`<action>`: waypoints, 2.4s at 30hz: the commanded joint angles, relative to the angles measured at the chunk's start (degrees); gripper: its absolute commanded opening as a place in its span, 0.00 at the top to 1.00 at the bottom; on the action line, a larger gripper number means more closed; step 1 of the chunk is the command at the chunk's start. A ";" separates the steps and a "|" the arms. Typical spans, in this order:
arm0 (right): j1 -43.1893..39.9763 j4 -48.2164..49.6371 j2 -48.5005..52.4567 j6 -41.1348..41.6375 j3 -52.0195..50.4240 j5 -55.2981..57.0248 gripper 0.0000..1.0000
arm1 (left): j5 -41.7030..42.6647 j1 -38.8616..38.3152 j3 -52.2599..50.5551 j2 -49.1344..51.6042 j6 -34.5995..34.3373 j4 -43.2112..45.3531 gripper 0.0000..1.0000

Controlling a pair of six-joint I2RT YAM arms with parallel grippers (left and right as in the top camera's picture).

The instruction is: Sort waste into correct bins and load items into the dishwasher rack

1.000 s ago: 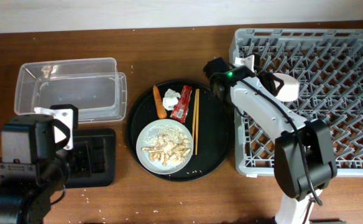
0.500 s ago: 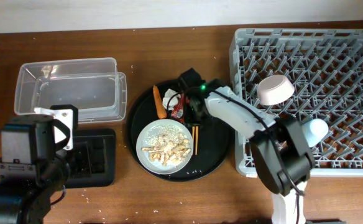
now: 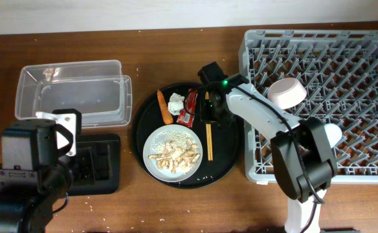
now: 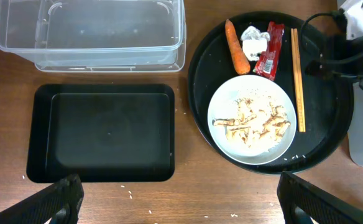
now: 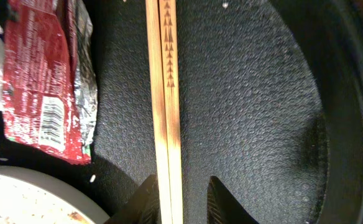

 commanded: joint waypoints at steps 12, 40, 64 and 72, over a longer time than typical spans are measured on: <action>-0.13 1.25 0.24 -3.91 -0.94 1.03 0.79 | -0.79 0.20 0.24 -0.39 -0.50 0.11 0.01; -19.06 -3.50 -16.63 -19.47 -3.48 2.67 0.88 | -0.81 0.20 0.24 -0.39 -0.50 0.11 0.01; -0.13 -0.33 -10.32 -4.61 -0.57 7.23 0.96 | -0.81 0.20 0.24 -0.39 -0.50 0.11 0.01; -17.84 -3.32 -16.48 -16.48 -2.80 7.10 0.96 | -0.79 0.20 0.24 -0.39 -0.52 0.11 0.01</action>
